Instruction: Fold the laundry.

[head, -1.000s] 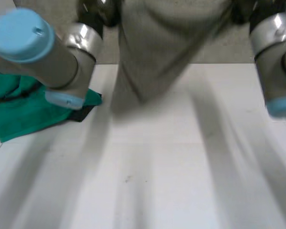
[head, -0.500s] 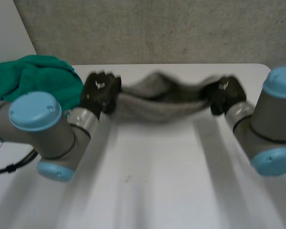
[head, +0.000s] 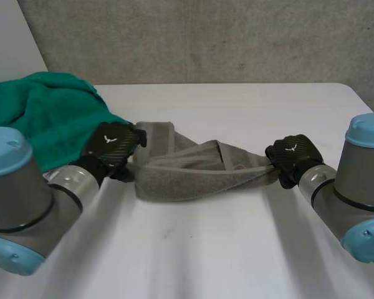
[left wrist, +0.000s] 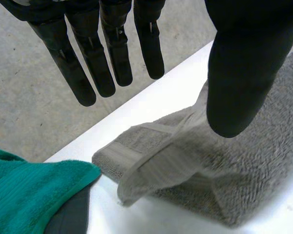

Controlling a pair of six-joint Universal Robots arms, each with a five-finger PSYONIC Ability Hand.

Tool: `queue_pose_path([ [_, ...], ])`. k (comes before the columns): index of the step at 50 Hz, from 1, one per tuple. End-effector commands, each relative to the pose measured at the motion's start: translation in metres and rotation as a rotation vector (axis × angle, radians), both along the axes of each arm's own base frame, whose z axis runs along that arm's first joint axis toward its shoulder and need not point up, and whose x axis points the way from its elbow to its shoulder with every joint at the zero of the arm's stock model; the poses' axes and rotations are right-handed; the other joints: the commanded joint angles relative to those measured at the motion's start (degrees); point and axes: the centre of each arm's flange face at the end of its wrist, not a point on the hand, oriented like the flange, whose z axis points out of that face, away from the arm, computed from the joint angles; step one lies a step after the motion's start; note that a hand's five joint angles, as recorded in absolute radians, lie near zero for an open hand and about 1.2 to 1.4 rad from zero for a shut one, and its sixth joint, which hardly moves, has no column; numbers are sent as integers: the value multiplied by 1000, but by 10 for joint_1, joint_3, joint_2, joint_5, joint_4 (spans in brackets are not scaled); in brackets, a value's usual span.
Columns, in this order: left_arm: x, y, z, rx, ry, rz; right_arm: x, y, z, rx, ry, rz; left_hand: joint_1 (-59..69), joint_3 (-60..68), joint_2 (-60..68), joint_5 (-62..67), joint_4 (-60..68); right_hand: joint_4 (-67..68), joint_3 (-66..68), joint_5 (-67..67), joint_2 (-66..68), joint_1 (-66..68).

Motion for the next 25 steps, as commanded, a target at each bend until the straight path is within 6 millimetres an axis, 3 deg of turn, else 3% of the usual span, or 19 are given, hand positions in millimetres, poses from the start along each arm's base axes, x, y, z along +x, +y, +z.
queue_pose_path([
  [1,22,-20,-11,17,-18,-116,0,1,-3,13,-7,9,46,39,38,46,43,114,116,127,124,160],
  [4,26,-26,-26,38,-47,-118,0,2,-4,16,-6,12,44,37,36,45,41,114,116,127,124,160],
  [11,37,-42,-39,23,-105,-95,0,4,-5,22,-5,13,37,30,30,38,35,114,116,127,124,160],
  [19,26,-57,-64,63,-117,-115,-1,5,-8,30,-2,12,51,44,43,51,48,114,116,127,124,160],
  [20,23,-58,-66,64,-118,-123,-2,5,-9,33,0,12,77,71,70,78,75,114,116,127,124,160],
  [23,11,-62,-68,49,-115,-151,-2,5,-9,32,0,10,418,411,410,419,415,114,116,127,124,160],
  [25,6,-65,-64,29,-118,-146,-2,5,-8,29,-2,10,473,466,465,473,470,114,116,127,124,160],
])
